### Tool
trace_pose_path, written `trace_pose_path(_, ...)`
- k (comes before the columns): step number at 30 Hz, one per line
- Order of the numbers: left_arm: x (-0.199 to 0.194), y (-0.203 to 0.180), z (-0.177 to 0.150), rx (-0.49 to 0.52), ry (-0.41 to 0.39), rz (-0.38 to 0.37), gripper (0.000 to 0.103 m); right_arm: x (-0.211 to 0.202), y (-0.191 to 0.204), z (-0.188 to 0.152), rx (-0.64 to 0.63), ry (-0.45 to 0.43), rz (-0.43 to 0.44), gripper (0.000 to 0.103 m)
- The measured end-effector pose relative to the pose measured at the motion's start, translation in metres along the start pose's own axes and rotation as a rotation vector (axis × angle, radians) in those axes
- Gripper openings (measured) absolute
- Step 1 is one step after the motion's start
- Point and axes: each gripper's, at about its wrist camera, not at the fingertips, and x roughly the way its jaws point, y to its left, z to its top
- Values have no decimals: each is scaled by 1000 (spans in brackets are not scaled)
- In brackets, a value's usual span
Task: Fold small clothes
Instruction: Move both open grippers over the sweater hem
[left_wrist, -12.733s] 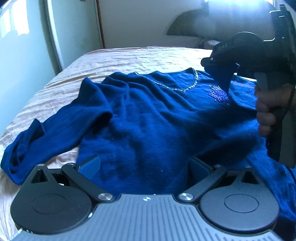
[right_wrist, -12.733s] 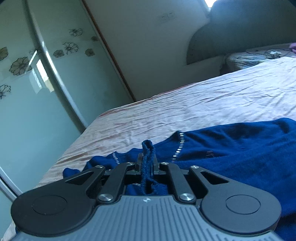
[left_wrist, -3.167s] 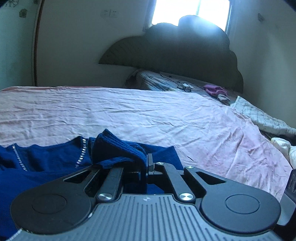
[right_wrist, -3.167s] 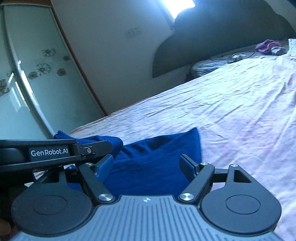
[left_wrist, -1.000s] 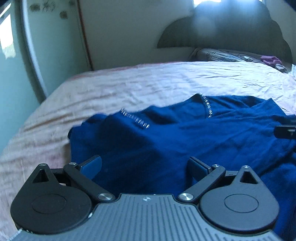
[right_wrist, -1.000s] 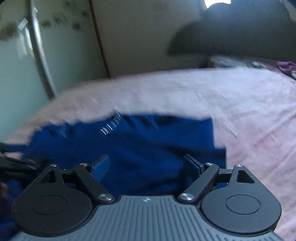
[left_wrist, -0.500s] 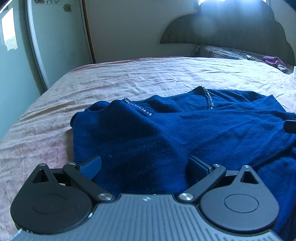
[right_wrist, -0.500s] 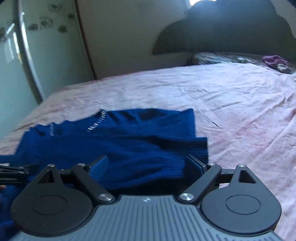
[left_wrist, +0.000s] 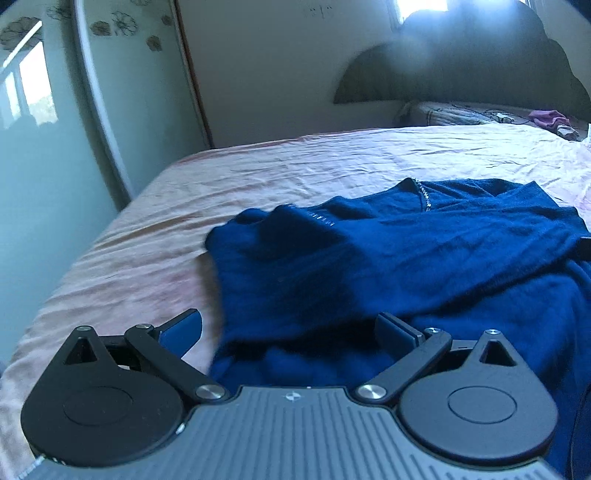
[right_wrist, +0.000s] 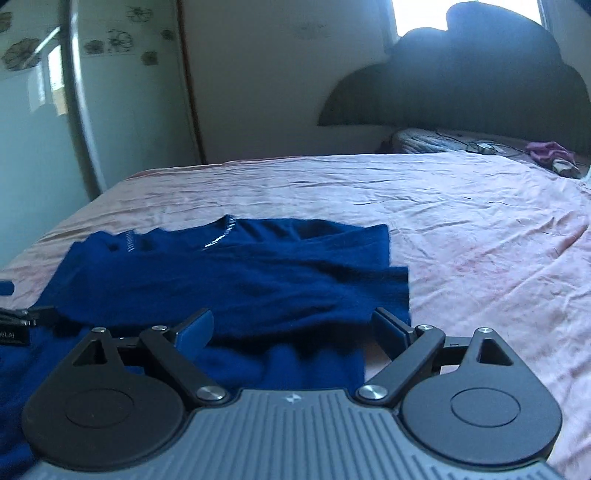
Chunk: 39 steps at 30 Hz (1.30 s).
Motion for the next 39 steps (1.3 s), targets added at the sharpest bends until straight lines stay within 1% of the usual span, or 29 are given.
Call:
trace_pose_path(4, -26, 16, -25, -21, 5, 10, 102, -21, 11, -19, -45, 11, 53, 93)
trace_pose_path(7, -44, 28, -46, -53, 8, 41, 102, -37, 13, -35, -24, 20, 89, 93)
trace_pose_path(9, -55, 33, -58, -64, 8, 80, 102, -51, 11, -46, 20, 3, 52, 93)
trace_pose_path(11, -64, 37, -68, -72, 19, 111, 102, -64, 11, -54, 26, -17, 4, 93)
trace_pose_path(13, -71, 38, -77, -85, 34, 108, 101, -75, 14, -61, 13, -26, -15, 93)
trace_pose_path(15, -76, 36, -83, -91, 48, 79, 102, -83, 19, -68, 13, -19, 19, 93)
trace_pose_path(16, -79, 32, -84, -72, 46, 75, 102, -86, 21, -71, 22, -11, 49, 93)
trace_pose_path(18, -82, 21, -88, -16, 17, 99, 102, -89, 27, -78, 50, -1, 147, 93)
trace_pose_path(20, -82, 11, -92, 39, -3, 135, 101, -89, 35, -82, 46, -6, 181, 93)
trace_pose_path(21, -82, 9, -93, 49, -6, 154, 100, -90, 38, -83, 47, -20, 182, 93)
trace_pose_path(23, -87, 14, -93, 34, -25, 158, 99, -95, 36, -80, 49, -40, 160, 93)
trace_pose_path(26, -103, 34, -89, -25, -82, 167, 101, -109, 22, -72, 33, -69, 107, 93)
trace_pose_path(27, -106, 41, -88, -51, -90, 170, 102, -112, 14, -69, 37, -62, 80, 93)
trace_pose_path(29, -105, 52, -88, -97, -69, 153, 102, -113, 2, -68, 43, -26, 60, 93)
trace_pose_path(31, -95, 55, -92, -121, -3, 117, 100, -110, -4, -76, 71, 7, 59, 93)
trace_pose_path(33, -91, 52, -98, -104, 38, 87, 99, -104, -4, -87, 83, 59, 100, 93)
trace_pose_path(34, -93, 50, -100, -78, 37, 76, 99, -104, -1, -90, 68, 67, 111, 93)
trace_pose_path(35, -97, 47, -102, -45, 29, 80, 99, -106, 3, -93, 44, 61, 111, 93)
trace_pose_path(37, -108, 41, -105, 34, -9, 114, 101, -111, 11, -94, -7, 40, 109, 93)
trace_pose_path(39, -118, 38, -109, 82, -36, 124, 101, -117, 12, -93, -15, 28, 123, 93)
